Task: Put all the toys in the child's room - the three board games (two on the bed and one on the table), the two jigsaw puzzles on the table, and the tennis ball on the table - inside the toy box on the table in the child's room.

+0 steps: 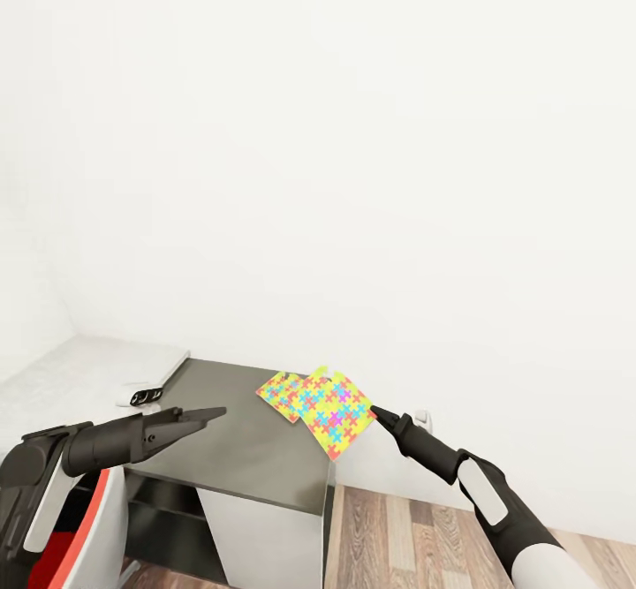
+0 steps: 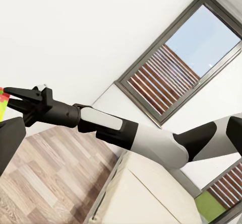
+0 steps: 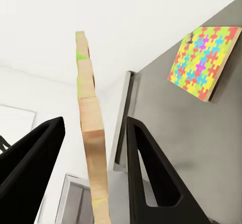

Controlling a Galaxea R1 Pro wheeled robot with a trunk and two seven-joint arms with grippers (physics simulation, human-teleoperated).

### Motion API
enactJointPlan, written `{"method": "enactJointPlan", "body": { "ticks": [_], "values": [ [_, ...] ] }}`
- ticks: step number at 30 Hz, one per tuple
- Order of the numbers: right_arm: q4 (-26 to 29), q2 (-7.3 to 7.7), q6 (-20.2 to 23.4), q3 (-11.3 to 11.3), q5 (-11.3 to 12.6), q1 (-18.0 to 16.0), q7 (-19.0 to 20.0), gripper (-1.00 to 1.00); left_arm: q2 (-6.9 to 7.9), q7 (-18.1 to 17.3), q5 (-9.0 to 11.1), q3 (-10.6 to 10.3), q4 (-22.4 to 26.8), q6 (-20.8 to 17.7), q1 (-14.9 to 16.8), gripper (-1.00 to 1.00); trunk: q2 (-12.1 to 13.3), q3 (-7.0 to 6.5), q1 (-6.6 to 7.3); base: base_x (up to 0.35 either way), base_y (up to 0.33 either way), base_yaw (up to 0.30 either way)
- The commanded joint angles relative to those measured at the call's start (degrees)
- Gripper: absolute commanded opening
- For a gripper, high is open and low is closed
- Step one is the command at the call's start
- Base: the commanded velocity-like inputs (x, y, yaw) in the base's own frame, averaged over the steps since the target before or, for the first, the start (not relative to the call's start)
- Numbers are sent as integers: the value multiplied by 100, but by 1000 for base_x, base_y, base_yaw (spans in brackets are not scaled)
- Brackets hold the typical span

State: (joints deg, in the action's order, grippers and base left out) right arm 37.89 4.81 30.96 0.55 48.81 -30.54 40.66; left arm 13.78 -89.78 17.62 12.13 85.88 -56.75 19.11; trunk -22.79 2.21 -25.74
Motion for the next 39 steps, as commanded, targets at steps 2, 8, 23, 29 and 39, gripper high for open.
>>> {"method": "enactJointPlan", "body": {
  "ticks": [2, 8, 23, 29, 39],
  "values": [
    [0, -3, 41, 6, 32, -5, 3, -100, 1, -22, -4, -1, 3, -58, 5, 100, -13, 13, -4, 0, 0, 7],
    [0, -1, 41, 6, 32, -5, 3, -100, 12, -22, -4, -1, 5, -34, 5, 100, -13, 2, -4, 0, 0, 80],
    [0, -3, 42, 6, 32, -5, 3, -100, 135, -22, 5, 190, 0, 200, -12, 100, -13, -70, -4, 0, 0, 233],
    [0, -5, 42, 5, 32, -5, 3, -100, 142, -22, 5, 217, -1, 230, -13, 100, -13, -77, -4, 0, 0, 113],
    [0, -11, 26, -3, 32, -7, 2, -100, 142, -22, 5, 219, 1, 235, -13, 100, -13, -78, -4, 0, 0, 4]
  ]
}}
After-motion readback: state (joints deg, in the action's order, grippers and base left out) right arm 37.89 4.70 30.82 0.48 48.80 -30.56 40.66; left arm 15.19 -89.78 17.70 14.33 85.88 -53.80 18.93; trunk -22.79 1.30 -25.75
